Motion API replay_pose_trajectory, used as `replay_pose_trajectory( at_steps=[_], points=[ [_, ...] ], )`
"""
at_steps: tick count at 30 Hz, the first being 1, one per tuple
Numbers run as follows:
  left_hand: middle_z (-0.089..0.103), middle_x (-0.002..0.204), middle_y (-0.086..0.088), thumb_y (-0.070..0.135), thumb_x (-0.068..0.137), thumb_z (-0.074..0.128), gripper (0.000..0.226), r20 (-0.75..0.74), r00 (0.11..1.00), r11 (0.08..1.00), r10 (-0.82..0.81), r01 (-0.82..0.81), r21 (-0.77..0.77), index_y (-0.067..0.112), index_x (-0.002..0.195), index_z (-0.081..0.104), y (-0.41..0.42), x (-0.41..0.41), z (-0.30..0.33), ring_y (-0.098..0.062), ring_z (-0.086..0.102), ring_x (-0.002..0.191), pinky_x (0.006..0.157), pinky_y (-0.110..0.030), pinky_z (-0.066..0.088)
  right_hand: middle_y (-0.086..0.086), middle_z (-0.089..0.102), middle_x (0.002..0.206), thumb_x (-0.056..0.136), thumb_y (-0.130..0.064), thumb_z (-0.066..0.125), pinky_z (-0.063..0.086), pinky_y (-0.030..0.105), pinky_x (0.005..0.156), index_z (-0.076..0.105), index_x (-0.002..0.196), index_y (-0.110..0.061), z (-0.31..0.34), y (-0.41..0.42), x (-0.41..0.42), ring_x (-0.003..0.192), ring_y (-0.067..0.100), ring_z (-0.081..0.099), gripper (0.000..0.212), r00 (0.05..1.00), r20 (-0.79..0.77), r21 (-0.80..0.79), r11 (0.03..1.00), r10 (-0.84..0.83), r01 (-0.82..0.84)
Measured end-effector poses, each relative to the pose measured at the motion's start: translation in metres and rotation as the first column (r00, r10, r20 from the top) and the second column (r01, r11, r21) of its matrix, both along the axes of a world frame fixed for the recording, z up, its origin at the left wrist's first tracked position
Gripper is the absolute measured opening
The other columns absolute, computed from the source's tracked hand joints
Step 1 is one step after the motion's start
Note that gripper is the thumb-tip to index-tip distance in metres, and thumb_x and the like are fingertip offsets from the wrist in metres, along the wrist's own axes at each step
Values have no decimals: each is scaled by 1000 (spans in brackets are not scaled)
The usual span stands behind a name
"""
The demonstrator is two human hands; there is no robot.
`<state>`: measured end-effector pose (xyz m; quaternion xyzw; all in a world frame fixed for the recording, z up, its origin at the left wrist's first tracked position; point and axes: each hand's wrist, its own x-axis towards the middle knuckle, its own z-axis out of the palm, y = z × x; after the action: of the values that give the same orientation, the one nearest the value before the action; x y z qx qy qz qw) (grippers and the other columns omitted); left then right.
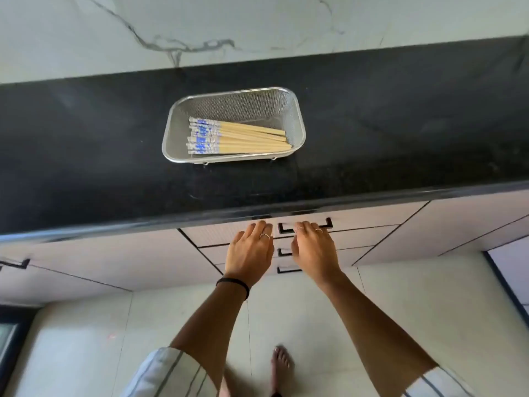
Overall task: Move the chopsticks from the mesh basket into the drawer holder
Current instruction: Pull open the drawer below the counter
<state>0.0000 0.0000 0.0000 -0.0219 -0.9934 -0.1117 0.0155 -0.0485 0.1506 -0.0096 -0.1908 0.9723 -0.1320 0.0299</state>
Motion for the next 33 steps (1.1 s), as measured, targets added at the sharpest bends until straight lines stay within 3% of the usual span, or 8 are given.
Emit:
replay_pose_trajectory(
  at_steps=[3,5,7,13,18,24,29,33],
  points=[
    [33,158,-5,26,106,32,50,42,999,999,-3,5,-40,14,154,25,-6,-6,-10,-21,31,146,118,-35,28,15,40,149,98,-29,44,26,39,118,33,144,-7,-22,-4,-8,139,29,36,53,990,140,102,995,6,-21],
    [35,157,-5,25,105,34,51,29,1000,1000,3,-2,-20,14,154,23,-8,-7,-9,-21,32,145,118,-35,27,13,21,159,99,-38,39,9,44,121,19,149,-10,-32,-10,-19,148,27,17,60,966,258,166,986,-20,-24],
    [43,152,-7,23,104,39,50,14,1000,1000,-17,17,-12,13,152,30,-8,-5,-6,-23,40,140,116,-37,31,12,17,160,98,-44,37,0,47,120,19,149,-12,-41,-16,-32,149,26,13,63,948,318,212,976,-29,-41],
    [64,129,-14,13,91,66,47,-112,990,993,-91,82,-82,4,136,55,-18,-4,6,-29,63,117,101,-43,47,15,43,147,99,-36,38,25,45,116,37,141,-9,-41,-30,-49,136,33,38,50,932,361,206,978,-36,-43],
    [58,137,-13,13,93,63,48,-111,982,985,-150,138,-105,7,139,52,-27,1,8,-30,58,125,104,-37,39,14,43,147,101,-30,35,28,43,113,35,142,-10,-40,-22,-42,133,34,40,46,937,349,233,969,-8,-78],
    [60,136,-8,10,77,80,59,-125,934,931,-334,306,-200,11,133,60,-37,20,9,-25,61,122,98,-38,48,11,52,139,102,-27,35,31,40,109,46,135,-11,-46,-10,-10,128,31,46,39,954,298,191,980,1,-61],
    [49,147,-8,7,82,74,64,-135,936,934,-325,296,-200,12,141,51,-34,39,7,-26,52,131,105,-43,42,7,56,134,100,-25,40,35,36,104,56,125,-14,-49,5,33,129,26,47,32,954,300,156,986,8,-58],
    [33,156,-4,14,102,50,56,-17,958,958,-285,283,-50,16,152,28,-25,71,3,-23,36,143,116,-35,28,6,64,122,97,-28,49,42,33,96,61,115,-12,-42,23,86,118,25,56,27,969,245,110,994,-39,12]
  ],
)
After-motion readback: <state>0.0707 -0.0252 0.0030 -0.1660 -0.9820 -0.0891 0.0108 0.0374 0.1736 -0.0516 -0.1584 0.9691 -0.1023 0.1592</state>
